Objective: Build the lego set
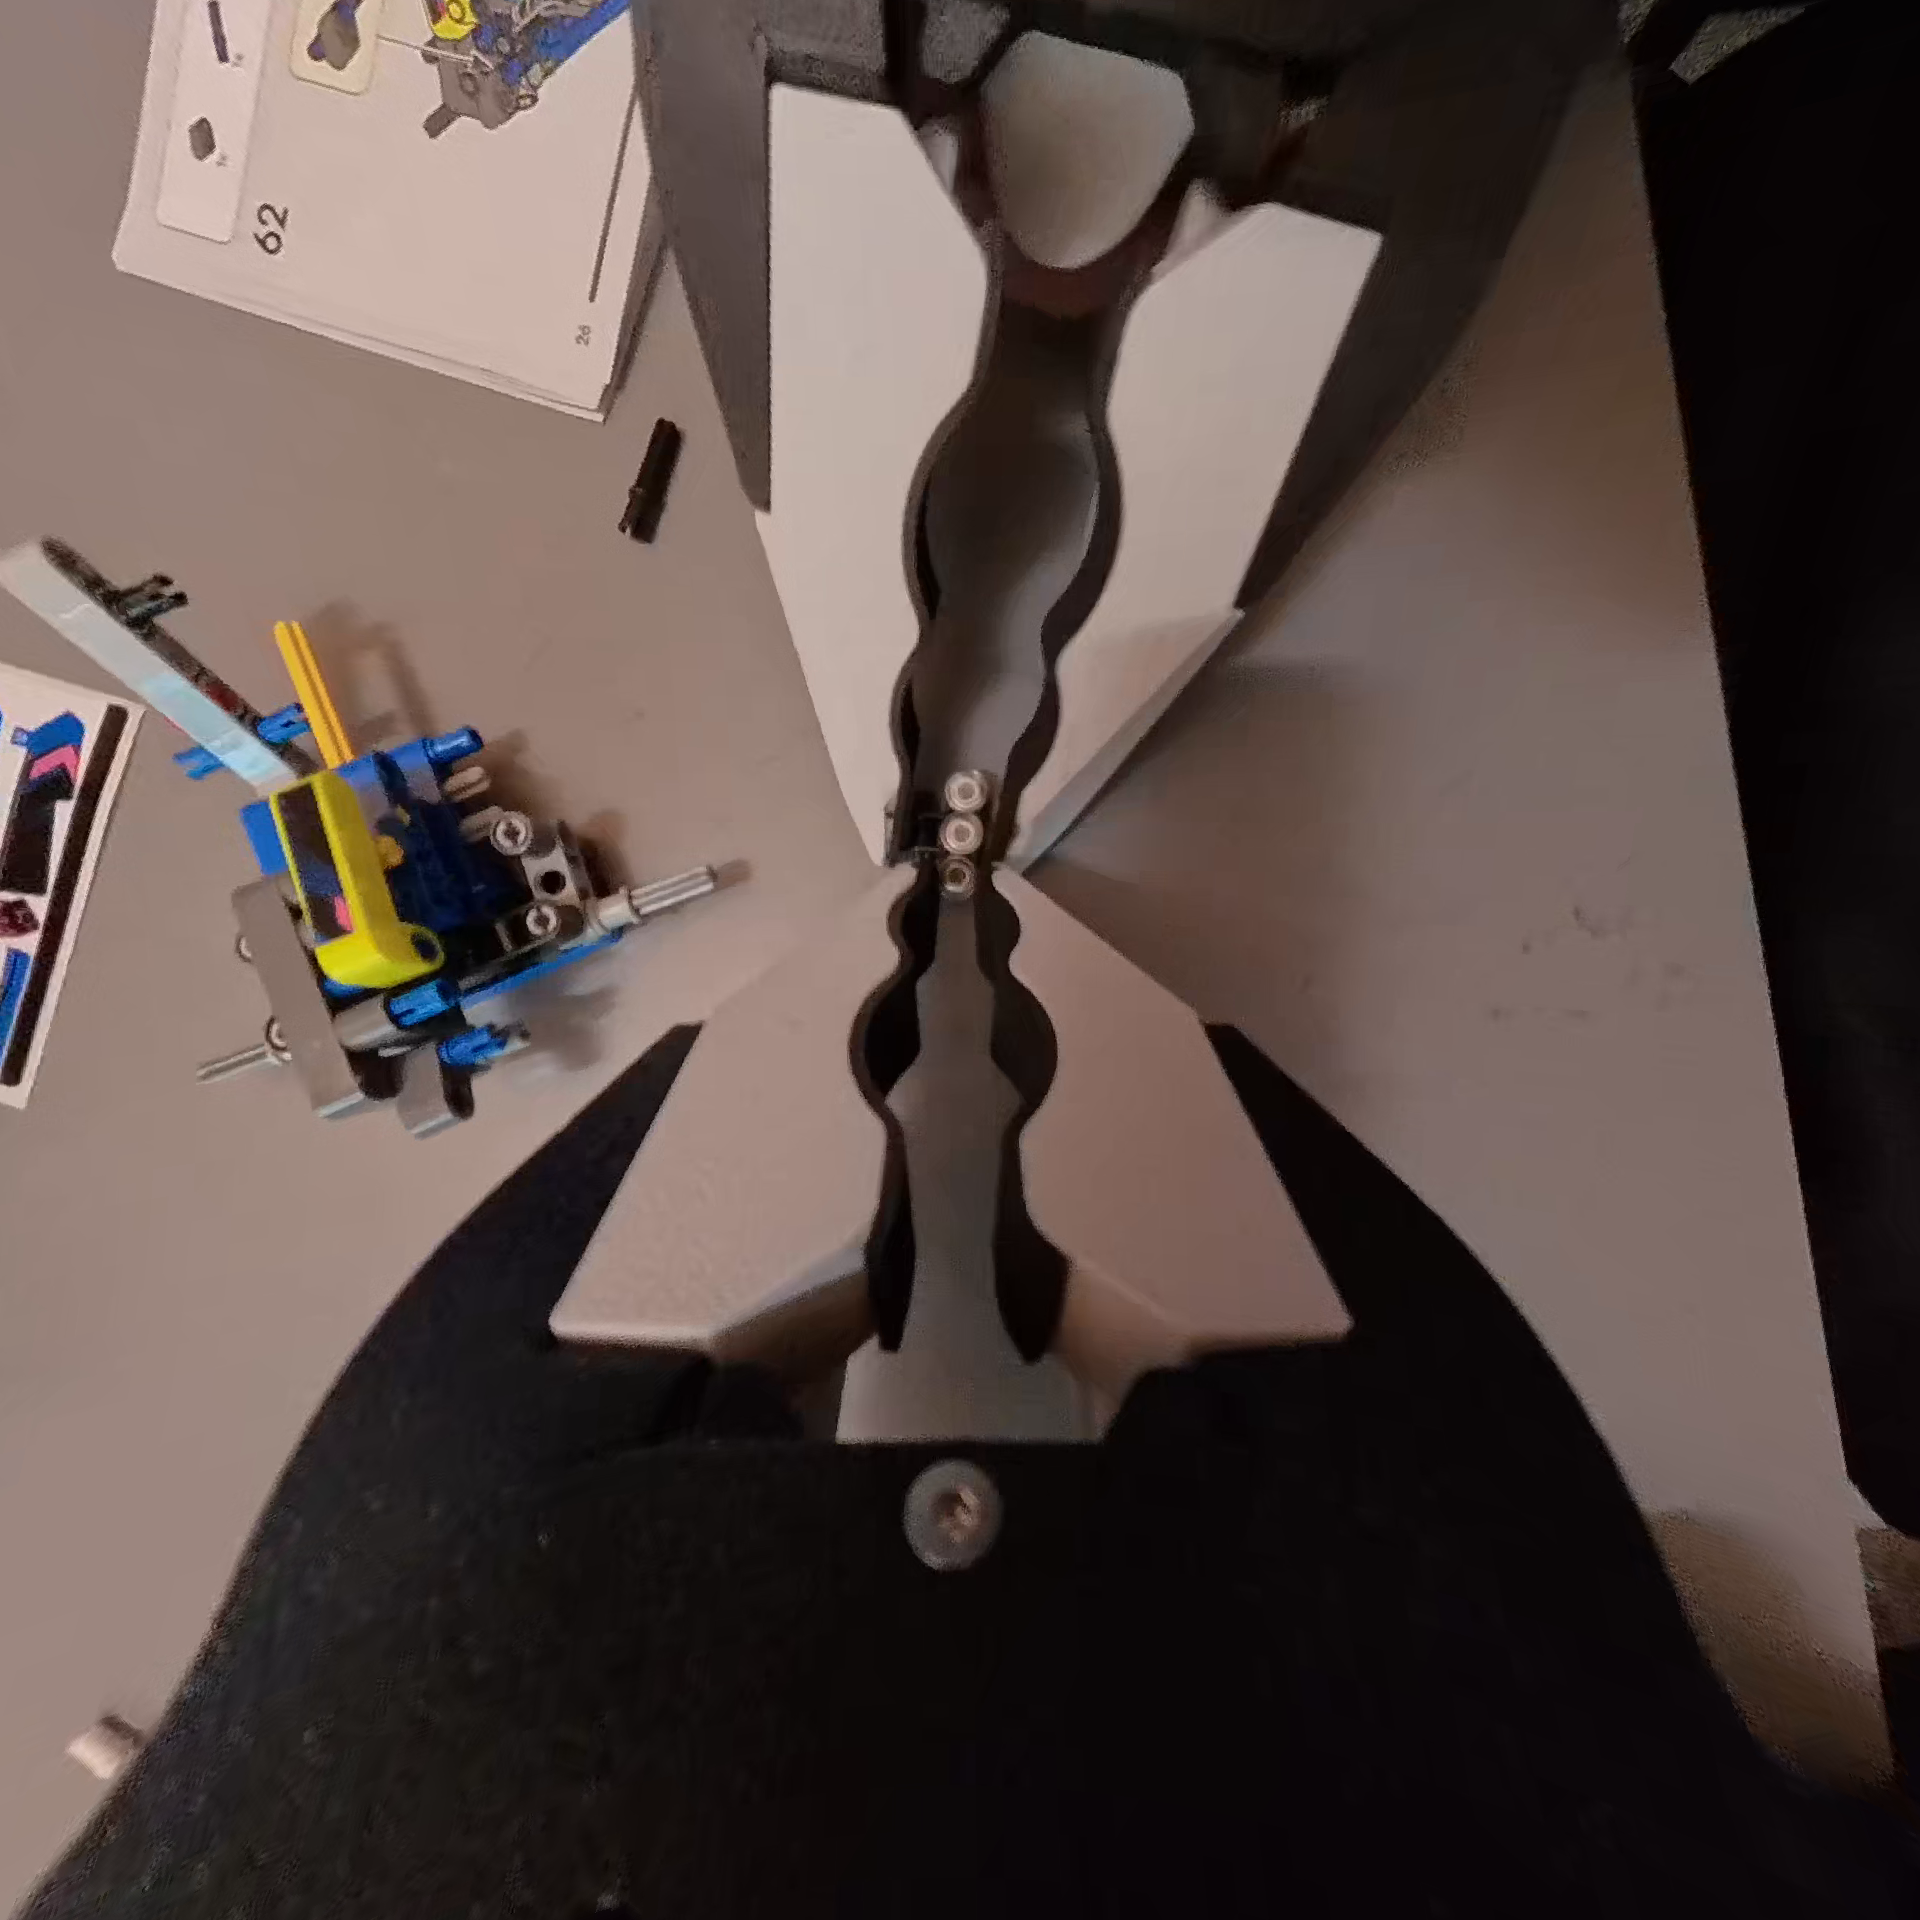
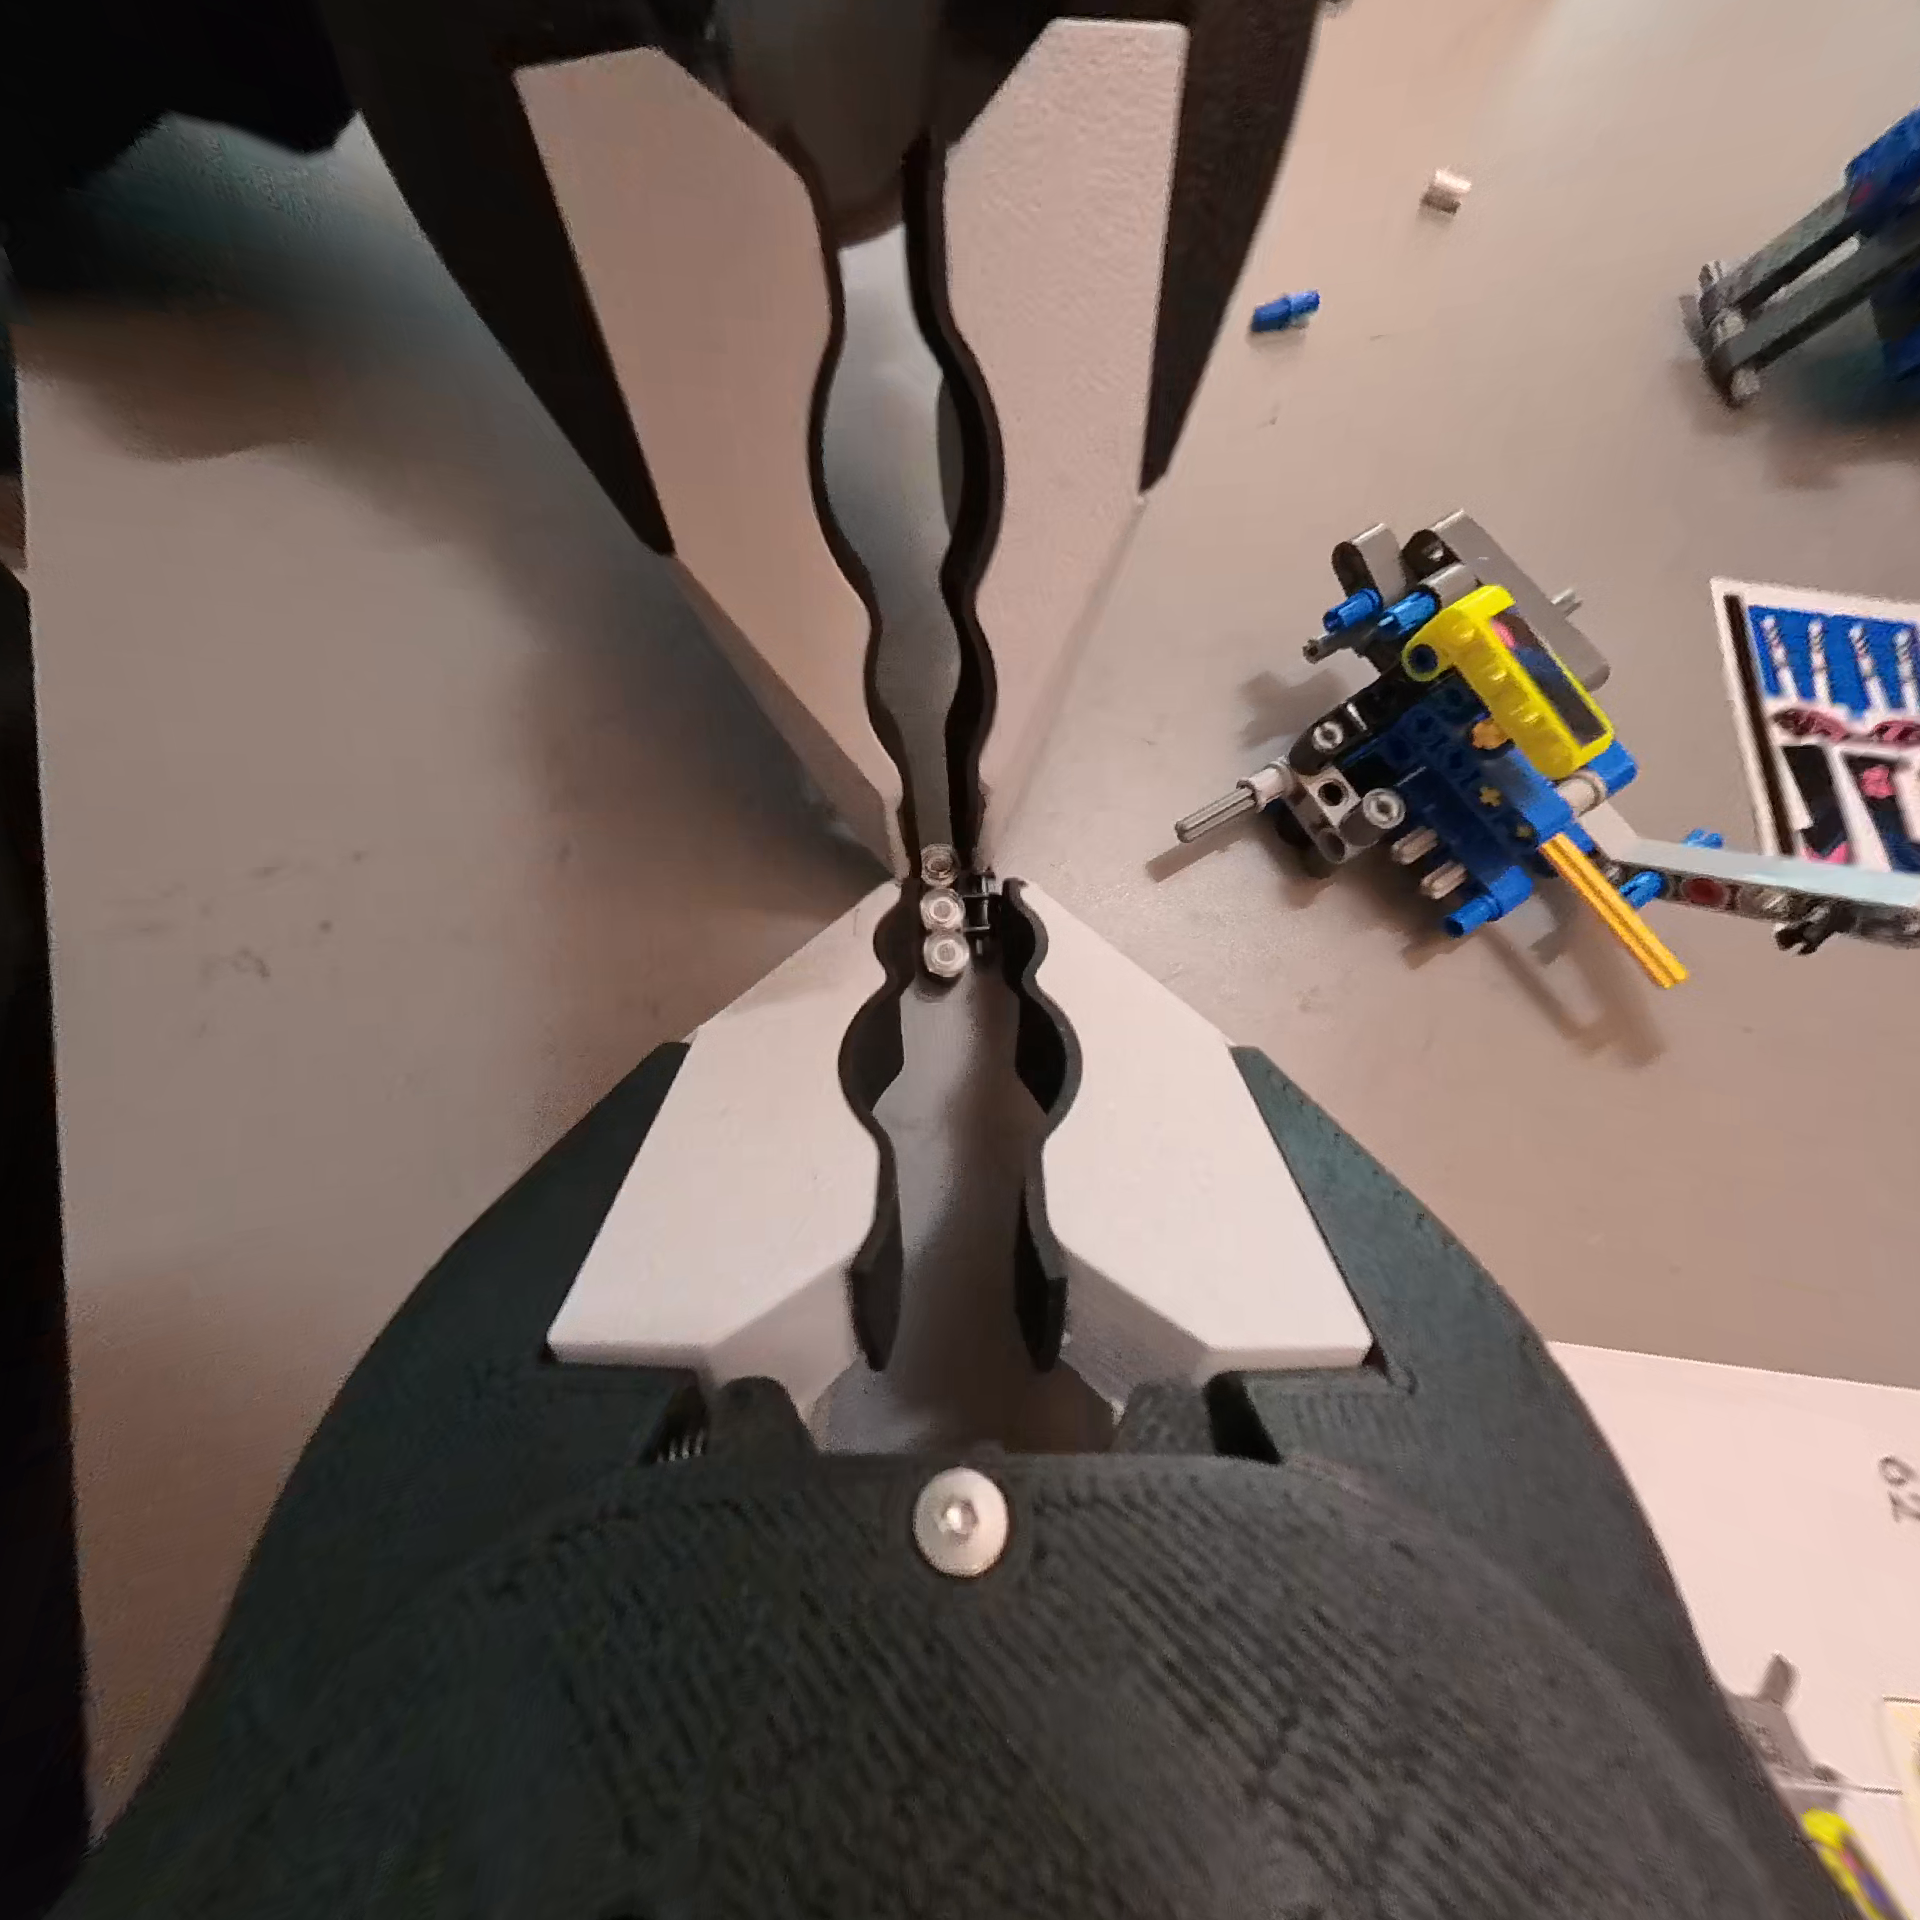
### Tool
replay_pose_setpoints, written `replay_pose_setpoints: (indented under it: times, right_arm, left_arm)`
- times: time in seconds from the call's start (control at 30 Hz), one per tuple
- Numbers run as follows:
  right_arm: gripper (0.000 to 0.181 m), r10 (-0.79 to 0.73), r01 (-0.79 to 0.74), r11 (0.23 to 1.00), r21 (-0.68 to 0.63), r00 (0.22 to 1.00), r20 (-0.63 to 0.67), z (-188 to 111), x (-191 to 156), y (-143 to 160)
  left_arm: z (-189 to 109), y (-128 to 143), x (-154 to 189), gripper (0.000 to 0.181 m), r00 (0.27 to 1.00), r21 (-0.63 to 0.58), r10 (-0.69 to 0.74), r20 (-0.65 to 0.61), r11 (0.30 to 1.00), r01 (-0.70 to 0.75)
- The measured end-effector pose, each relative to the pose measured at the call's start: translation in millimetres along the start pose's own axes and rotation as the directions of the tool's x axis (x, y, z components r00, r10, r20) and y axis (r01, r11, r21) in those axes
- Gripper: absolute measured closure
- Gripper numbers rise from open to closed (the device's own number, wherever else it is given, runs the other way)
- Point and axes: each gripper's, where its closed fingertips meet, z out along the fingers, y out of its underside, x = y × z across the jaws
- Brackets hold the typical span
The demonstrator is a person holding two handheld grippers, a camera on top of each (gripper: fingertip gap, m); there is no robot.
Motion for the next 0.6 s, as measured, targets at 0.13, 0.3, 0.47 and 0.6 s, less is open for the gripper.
replay_pose_setpoints:
  times: [0.13, 0.3, 0.47, 0.6]
  right_arm:
    - [0.158, -0.229, 0.232, 0.971, 0.065, 0.972, -0.053, -10, -3, -3]
    - [0.160, -0.402, 0.400, 0.908, 0.127, 0.916, -0.008, -15, -13, -3]
    - [0.165, -0.517, 0.509, 0.842, 0.177, 0.856, -0.005, -18, -16, -4]
    - [0.170, -0.557, 0.557, 0.817, 0.149, 0.829, -0.044, -14, -12, -1]
  left_arm:
    - [1, -1, 0, 0.177, 1.000, -0.013, 0.003, 0.001, 1.000, -0.003]
    - [2, -3, -1, 0.177, 1.000, -0.042, 0.001, -0.004, 0.999, -0.001]
    - [3, -4, -1, 0.177, 1.000, -0.069, -0.009, -0.018, 0.998, 0.008]
    - [4, -5, -1, 0.177, 1.000, -0.084, 0.002, -0.022, 0.996, -0.004]
